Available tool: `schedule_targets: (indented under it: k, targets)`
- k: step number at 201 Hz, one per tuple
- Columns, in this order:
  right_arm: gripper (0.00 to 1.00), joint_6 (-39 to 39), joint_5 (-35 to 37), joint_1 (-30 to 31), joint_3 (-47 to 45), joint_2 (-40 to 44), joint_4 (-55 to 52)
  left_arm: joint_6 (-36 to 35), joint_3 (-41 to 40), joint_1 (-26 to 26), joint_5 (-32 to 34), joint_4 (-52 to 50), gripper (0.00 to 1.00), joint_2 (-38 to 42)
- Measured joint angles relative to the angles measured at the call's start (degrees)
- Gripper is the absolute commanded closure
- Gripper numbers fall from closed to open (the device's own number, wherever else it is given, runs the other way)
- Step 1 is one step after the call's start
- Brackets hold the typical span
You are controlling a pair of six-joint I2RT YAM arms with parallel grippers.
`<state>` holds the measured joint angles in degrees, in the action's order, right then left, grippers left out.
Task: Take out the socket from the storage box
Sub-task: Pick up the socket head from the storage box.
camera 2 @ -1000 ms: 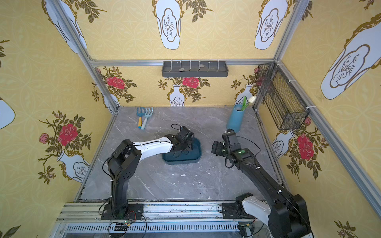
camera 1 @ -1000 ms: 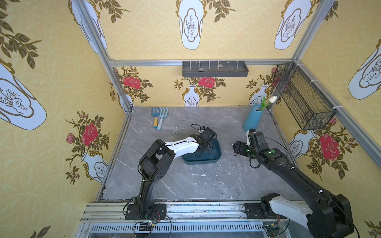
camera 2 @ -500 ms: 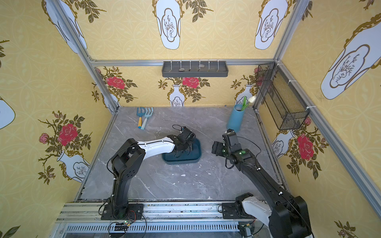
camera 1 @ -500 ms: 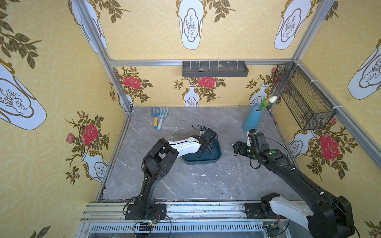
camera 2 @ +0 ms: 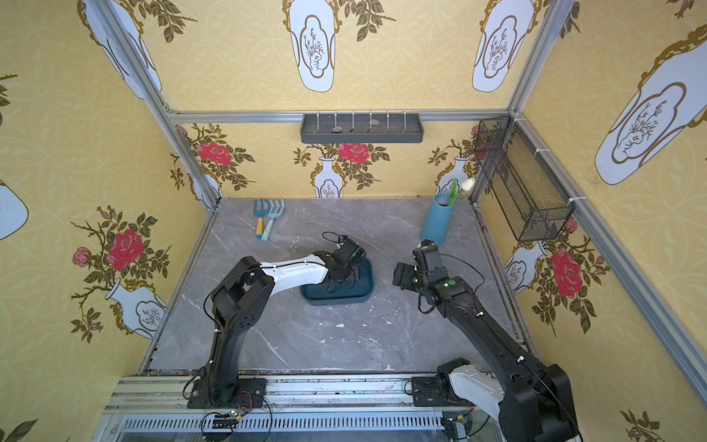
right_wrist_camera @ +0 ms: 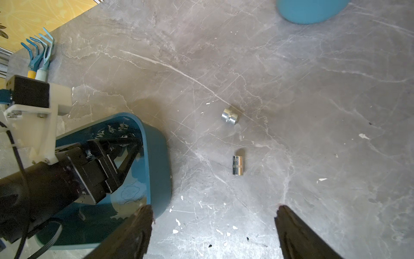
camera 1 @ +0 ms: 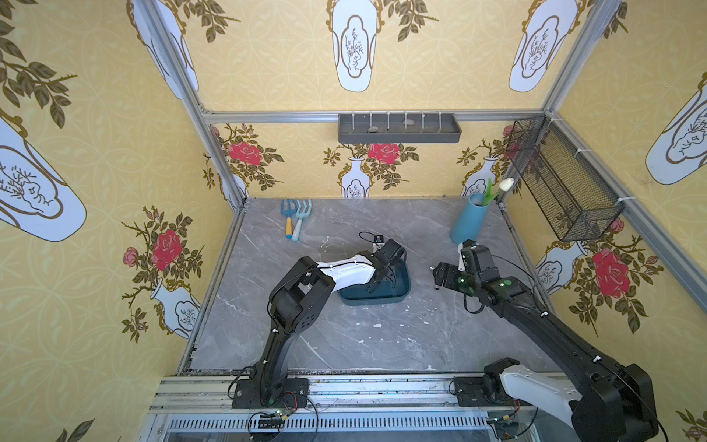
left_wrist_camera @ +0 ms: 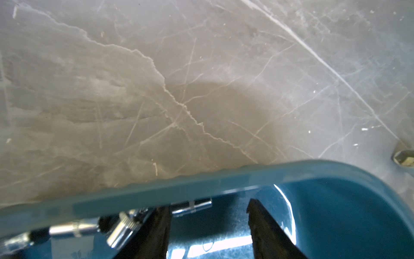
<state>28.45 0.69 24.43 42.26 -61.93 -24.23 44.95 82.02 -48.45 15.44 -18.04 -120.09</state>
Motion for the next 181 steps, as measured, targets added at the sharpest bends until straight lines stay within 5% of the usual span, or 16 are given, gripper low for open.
schedule_targets:
  k: [84, 181]
  targets:
    - [0.1, 0.0, -0.2, 0.0, -0.8, 0.0, 0.0, -0.5, 1.6, -0.2, 1.7, 0.3, 0.42, -1.9]
    - [0.1, 0.2, -0.5, 0.0, -1.6, 0.0, 0.2, -2.8, 1.0, -0.3, 5.4, 2.8, 0.61, -3.0]
